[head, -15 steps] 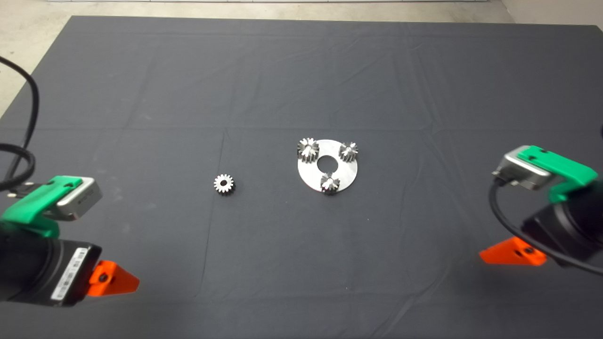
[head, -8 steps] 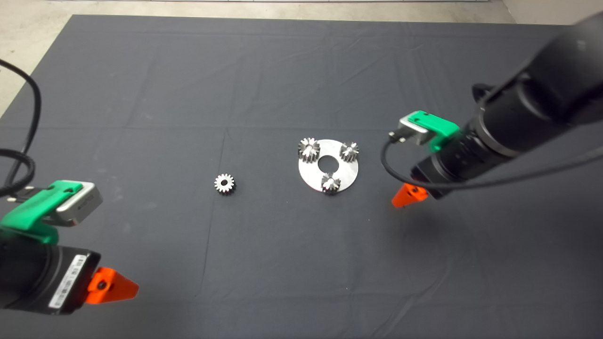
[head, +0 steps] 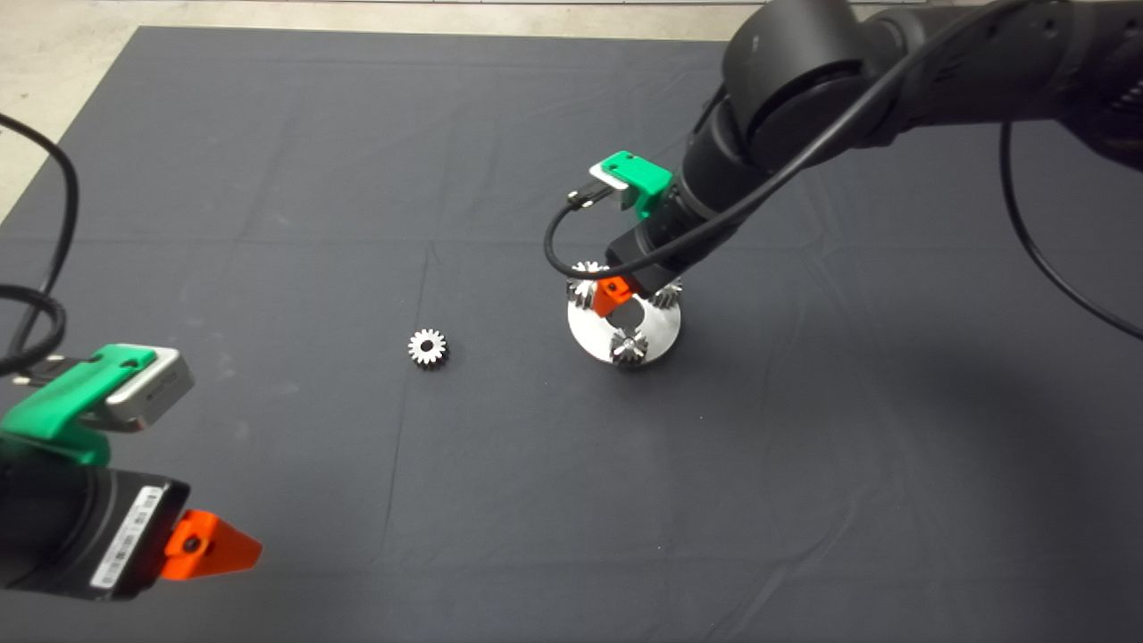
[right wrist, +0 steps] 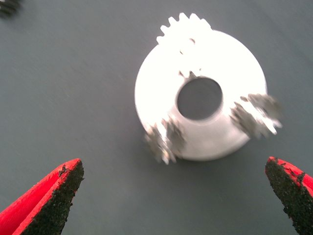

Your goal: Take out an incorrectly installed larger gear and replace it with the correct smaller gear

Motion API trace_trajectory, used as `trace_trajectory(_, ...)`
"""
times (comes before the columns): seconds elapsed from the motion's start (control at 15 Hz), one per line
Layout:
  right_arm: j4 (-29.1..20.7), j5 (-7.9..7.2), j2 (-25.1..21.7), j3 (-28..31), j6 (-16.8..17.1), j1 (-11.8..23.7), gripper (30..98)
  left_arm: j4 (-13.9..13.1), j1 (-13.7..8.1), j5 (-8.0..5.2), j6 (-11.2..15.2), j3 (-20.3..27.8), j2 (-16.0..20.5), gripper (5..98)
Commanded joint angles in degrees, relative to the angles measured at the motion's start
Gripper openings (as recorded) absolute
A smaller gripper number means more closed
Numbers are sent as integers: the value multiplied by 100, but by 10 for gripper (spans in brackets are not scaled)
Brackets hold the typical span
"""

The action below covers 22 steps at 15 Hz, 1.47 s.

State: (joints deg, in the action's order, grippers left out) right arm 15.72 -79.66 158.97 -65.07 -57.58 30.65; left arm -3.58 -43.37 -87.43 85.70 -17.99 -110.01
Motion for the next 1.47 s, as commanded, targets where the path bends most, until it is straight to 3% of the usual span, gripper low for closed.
trace_trajectory(0.0, 789, 249, 101, -68, 107, -112, 979, 7, -57, -301, 8, 113, 1, 982)
trace_trajectory(0.27, 1521, 249, 228, -101, 80, -568, 979, 7, -57, -301, 8, 113, 0, 982)
trace_trajectory(1.2, 2649, 249, 778, -968, -22, -981, 979, 16, -49, -292, 35, 122, 1, 982)
trace_trajectory(1.4, 3022, 233, 781, -971, -367, -1034, 979, 16, -49, -292, 43, 122, 1, 982)
